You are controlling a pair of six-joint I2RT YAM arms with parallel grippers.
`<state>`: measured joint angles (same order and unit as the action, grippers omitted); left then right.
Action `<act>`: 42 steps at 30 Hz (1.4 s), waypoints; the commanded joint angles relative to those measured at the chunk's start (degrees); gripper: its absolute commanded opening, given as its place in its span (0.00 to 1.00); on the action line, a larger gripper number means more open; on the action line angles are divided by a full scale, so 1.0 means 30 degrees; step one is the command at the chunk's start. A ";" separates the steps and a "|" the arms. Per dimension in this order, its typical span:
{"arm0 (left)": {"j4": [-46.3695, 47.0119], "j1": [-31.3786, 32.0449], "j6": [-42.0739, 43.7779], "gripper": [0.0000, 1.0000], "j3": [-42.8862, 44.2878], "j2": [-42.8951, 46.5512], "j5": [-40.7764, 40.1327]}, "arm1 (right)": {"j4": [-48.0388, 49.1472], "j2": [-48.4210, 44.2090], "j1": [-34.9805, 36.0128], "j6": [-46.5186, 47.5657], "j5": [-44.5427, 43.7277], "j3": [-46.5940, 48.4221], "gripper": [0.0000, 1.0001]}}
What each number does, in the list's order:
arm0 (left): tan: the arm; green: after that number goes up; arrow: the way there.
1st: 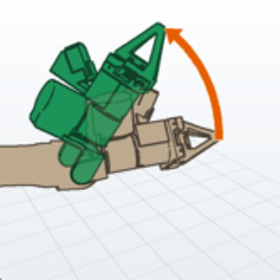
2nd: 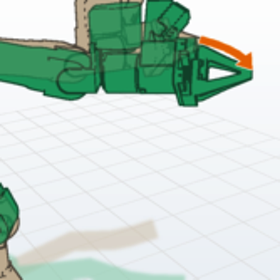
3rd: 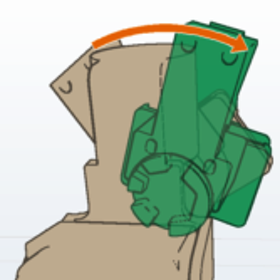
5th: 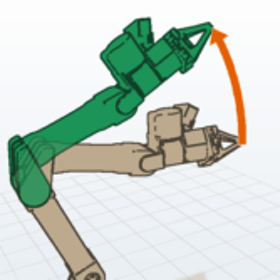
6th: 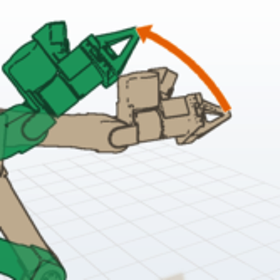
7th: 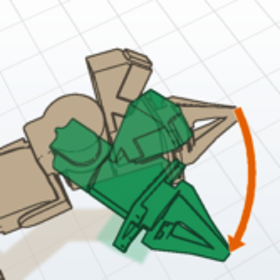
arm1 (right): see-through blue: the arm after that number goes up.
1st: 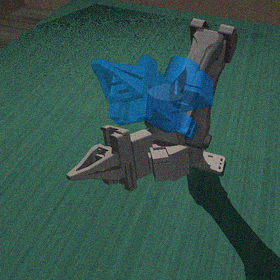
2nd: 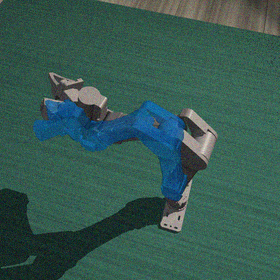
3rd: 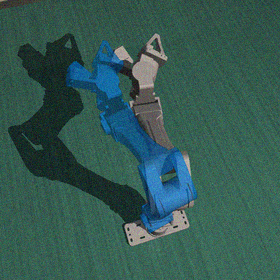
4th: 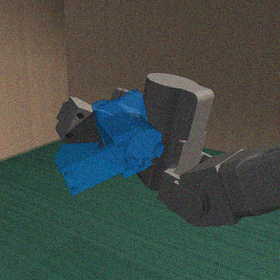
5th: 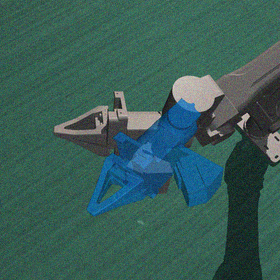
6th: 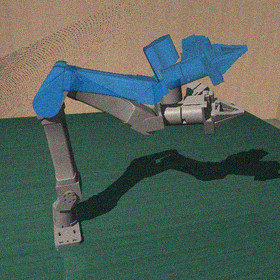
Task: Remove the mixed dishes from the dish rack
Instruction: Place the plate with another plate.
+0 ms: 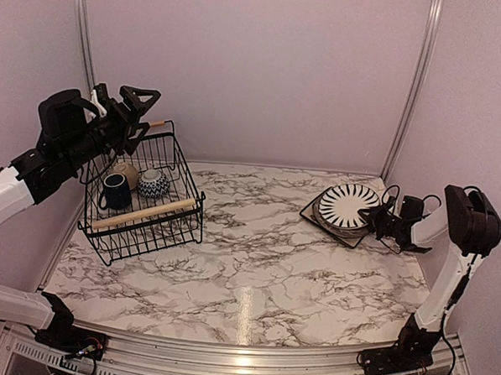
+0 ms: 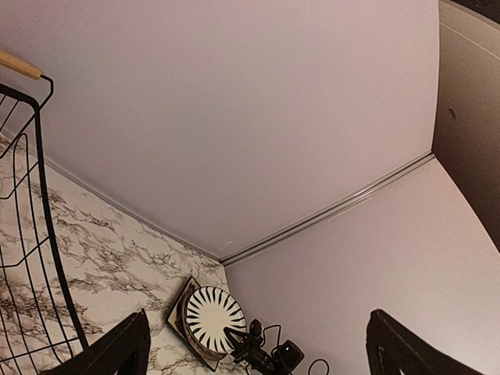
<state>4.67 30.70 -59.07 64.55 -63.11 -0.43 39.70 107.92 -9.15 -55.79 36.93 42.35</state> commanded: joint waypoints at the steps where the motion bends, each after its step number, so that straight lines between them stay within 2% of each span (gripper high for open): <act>1: 0.0142 -0.0096 0.0240 0.99 0.0308 -0.0375 0.0793 | 0.0761 -0.0457 0.0178 0.1113 0.0223 0.1168 0.13; 8: 0.0205 -0.0096 0.0229 0.99 0.0249 -0.0357 0.0931 | -0.1558 -0.1119 0.0207 0.2538 -0.0523 0.1393 0.24; 24: 0.0216 -0.0096 0.0252 0.99 0.0191 -0.0242 0.1193 | -0.6795 -0.3066 0.0771 0.6035 -0.2710 0.2051 0.62; 42: 0.0478 -0.0072 0.0318 0.99 0.0279 -0.0612 0.1374 | -1.2699 -0.3768 0.2141 1.0590 -0.7450 0.3837 0.76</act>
<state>4.84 30.70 -59.07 64.55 -64.18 2.79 5.13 98.76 -3.33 -28.91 18.65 50.68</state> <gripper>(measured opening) 0.989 0.754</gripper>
